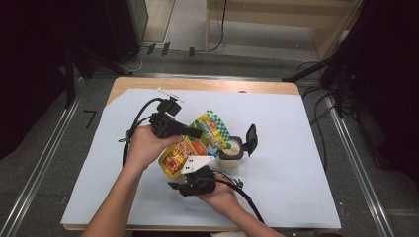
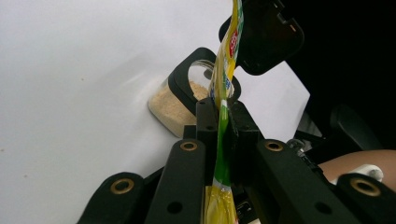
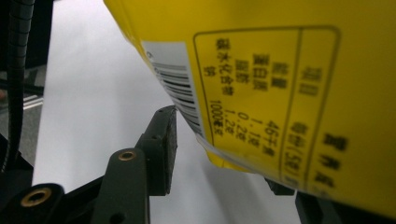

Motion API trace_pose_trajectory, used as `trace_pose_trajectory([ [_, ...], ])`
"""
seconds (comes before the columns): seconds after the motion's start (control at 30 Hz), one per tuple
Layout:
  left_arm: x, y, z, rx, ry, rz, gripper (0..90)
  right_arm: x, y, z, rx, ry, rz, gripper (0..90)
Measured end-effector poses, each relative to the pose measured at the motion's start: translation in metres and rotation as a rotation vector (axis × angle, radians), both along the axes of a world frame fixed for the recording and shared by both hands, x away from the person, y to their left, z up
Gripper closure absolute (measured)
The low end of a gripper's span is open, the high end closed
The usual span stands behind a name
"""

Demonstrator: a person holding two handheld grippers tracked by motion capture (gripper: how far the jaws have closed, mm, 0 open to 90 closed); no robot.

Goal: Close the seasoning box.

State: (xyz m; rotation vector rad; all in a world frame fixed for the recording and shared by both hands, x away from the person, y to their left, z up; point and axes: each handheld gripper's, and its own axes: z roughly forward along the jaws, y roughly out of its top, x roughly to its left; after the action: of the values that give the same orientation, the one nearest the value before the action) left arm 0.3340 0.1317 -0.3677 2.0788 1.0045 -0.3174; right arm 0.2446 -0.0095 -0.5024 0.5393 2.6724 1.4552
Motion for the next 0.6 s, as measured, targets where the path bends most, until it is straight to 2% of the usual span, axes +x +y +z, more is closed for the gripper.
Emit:
trace_pose_trajectory([
  [0.07, 0.001, 0.003, -0.002, -0.006, 0.01, -0.01, 86.4, -0.001, 0.001, -0.001, -0.014, -0.008, 0.005, 53.5],
  [0.2, 0.001, 0.008, -0.004, -0.027, 0.006, -0.036, 87.8, -0.001, 0.002, -0.003, -0.024, -0.019, 0.004, 53.6],
  [0.33, 0.0, 0.015, -0.007, -0.055, 0.023, -0.036, 88.4, -0.002, 0.003, -0.007, -0.033, -0.024, 0.01, 52.9],
  [0.43, -0.002, 0.02, -0.005, -0.087, 0.018, -0.035, 88.8, -0.001, 0.002, -0.007, -0.024, -0.032, 0.006, 51.5],
  [0.6, -0.005, 0.025, -0.002, -0.102, -0.002, -0.03, 89.9, 0.007, -0.006, -0.005, 0.034, 0.011, -0.028, 50.4],
])
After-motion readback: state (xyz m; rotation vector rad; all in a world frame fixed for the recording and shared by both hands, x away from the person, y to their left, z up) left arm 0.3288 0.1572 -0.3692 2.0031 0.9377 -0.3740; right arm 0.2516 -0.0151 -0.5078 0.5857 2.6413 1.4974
